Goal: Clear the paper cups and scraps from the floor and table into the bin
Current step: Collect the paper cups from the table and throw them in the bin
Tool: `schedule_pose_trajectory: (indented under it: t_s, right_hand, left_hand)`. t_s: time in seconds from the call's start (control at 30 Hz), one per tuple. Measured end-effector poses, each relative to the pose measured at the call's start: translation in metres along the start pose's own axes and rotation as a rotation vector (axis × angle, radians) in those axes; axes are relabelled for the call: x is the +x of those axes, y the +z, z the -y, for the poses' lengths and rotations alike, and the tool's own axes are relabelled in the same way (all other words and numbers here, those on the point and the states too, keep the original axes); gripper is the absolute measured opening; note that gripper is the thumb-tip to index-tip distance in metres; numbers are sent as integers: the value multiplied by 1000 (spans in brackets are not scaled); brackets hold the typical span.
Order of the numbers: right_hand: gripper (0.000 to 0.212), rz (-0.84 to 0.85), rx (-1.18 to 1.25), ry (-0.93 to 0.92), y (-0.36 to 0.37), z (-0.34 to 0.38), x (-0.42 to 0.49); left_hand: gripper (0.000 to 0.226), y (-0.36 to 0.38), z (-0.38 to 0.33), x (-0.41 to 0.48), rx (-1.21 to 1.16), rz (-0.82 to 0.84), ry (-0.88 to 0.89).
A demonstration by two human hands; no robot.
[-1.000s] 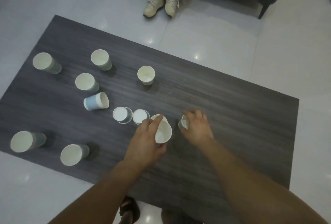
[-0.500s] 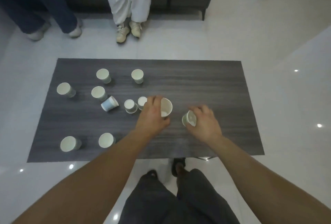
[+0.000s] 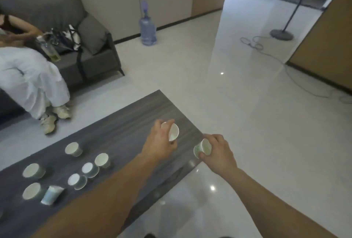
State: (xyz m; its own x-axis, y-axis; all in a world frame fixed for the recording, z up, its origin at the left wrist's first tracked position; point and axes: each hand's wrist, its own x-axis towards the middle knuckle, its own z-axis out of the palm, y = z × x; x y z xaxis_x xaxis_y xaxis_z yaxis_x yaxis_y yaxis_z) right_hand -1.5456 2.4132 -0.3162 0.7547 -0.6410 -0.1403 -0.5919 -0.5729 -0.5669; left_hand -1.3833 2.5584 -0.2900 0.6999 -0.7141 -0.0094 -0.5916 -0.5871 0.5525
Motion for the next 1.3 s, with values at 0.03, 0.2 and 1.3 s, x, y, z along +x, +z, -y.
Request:
schedule_pose_trajectory:
  t_s: [0.03, 0.2, 1.3]
  right_hand:
    - [66, -37, 16, 24, -16, -20, -4]
    - [63, -215, 20, 171, -104, -134, -40]
    - [68, -780, -31, 1171, -446, -657, -216]
  left_hand:
    - [65, 9, -26, 10, 7, 9, 49]
    - [69, 85, -169, 43, 28, 107, 277]
    - [75, 552, -834, 55, 11, 765, 1311]
